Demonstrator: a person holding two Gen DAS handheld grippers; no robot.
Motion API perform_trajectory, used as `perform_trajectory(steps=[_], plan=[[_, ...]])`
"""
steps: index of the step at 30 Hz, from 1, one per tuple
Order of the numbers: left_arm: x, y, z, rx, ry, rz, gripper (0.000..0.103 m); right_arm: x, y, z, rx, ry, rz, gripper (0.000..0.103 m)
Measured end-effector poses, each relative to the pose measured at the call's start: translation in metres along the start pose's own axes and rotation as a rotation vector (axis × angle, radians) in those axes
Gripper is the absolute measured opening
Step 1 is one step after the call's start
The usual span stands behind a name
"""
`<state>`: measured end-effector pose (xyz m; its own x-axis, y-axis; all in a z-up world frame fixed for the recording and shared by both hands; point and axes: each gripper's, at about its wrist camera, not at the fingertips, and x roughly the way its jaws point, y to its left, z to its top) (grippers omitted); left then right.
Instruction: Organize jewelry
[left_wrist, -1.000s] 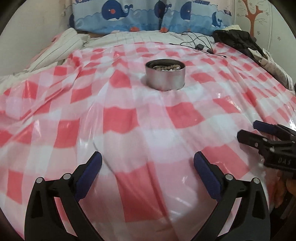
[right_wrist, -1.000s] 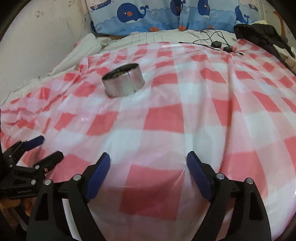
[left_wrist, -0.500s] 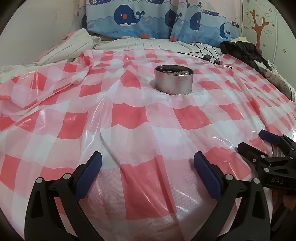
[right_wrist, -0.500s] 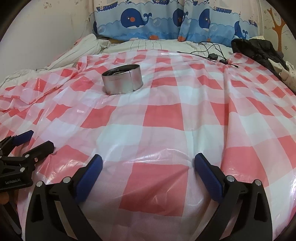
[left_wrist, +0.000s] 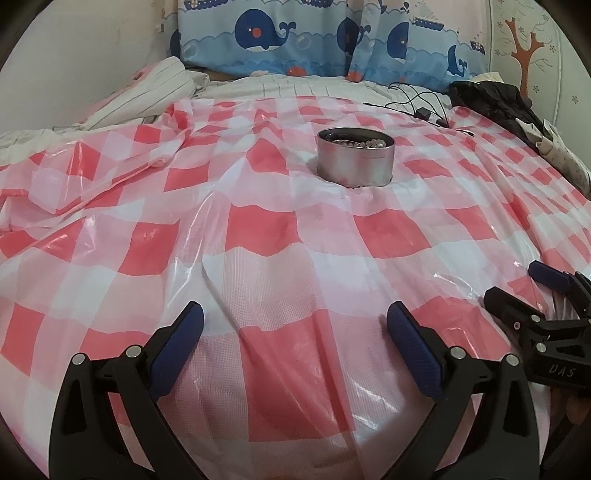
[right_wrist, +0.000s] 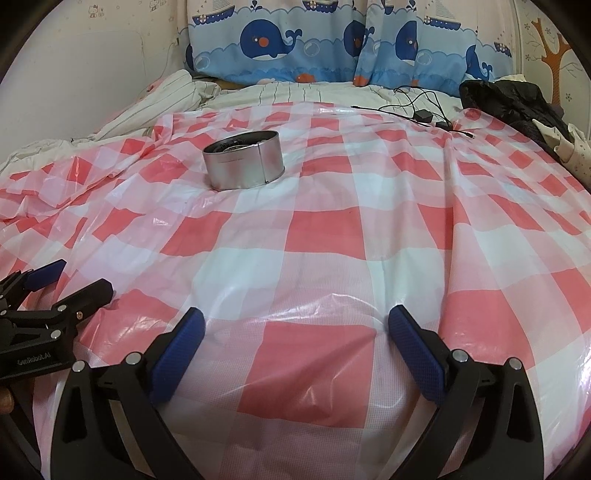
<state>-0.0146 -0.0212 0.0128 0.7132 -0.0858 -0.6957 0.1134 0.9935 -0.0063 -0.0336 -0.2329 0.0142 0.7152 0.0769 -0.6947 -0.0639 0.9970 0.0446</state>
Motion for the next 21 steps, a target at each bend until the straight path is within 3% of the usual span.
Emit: perform_trajectory(steps=[21], plan=[[0.0032, -0.0047, 0.0005, 0.015, 0.013, 0.024, 0.096, 0.0001, 0.0011, 0.0005, -0.001, 0.002, -0.002, 0.096]])
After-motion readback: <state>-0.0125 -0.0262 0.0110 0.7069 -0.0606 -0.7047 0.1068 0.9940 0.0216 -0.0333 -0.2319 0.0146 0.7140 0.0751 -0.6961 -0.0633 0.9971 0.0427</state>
